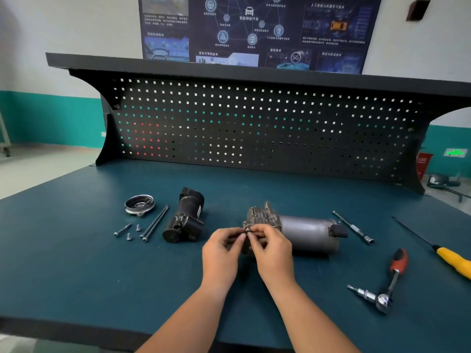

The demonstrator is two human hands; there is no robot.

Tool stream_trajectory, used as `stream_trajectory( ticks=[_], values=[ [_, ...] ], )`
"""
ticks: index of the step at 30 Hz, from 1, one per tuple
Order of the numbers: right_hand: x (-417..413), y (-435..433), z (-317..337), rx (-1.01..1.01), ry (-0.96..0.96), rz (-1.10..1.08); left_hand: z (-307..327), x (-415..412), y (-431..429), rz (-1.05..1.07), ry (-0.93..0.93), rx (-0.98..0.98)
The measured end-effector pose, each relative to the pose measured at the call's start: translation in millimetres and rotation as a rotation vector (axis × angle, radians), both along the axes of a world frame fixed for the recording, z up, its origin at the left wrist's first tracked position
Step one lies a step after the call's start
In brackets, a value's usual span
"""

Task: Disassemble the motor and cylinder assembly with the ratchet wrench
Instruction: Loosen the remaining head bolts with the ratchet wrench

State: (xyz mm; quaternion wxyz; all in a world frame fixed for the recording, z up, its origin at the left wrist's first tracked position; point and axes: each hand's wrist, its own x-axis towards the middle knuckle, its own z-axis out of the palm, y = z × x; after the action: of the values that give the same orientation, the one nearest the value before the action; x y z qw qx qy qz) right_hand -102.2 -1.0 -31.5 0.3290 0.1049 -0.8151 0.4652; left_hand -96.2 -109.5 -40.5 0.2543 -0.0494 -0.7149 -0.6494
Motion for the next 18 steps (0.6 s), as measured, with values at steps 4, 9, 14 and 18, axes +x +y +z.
stream_trajectory(
  ticks=[4, 9, 14, 18],
  values=[
    [0.6, -2.2, -0.5, 0.014, 0.025, -0.010, -1.0, -2.6, -0.8, -0.012, -0.032, 0.004],
    [0.8, -4.5, -0.8, 0.043, 0.006, -0.003, -1.0, -2.4, -0.7, -0.043, -0.057, 0.029],
    [1.3, -4.2, -0.9, 0.139, 0.057, -0.035, 1.9, -0.8, 0.1, -0.071, -0.060, 0.047],
    [7.1, -6.1, 1.1, 0.147, 0.151, 0.001, 4.1, 2.7, 1.9, -0.093, -0.033, 0.087]
  ],
)
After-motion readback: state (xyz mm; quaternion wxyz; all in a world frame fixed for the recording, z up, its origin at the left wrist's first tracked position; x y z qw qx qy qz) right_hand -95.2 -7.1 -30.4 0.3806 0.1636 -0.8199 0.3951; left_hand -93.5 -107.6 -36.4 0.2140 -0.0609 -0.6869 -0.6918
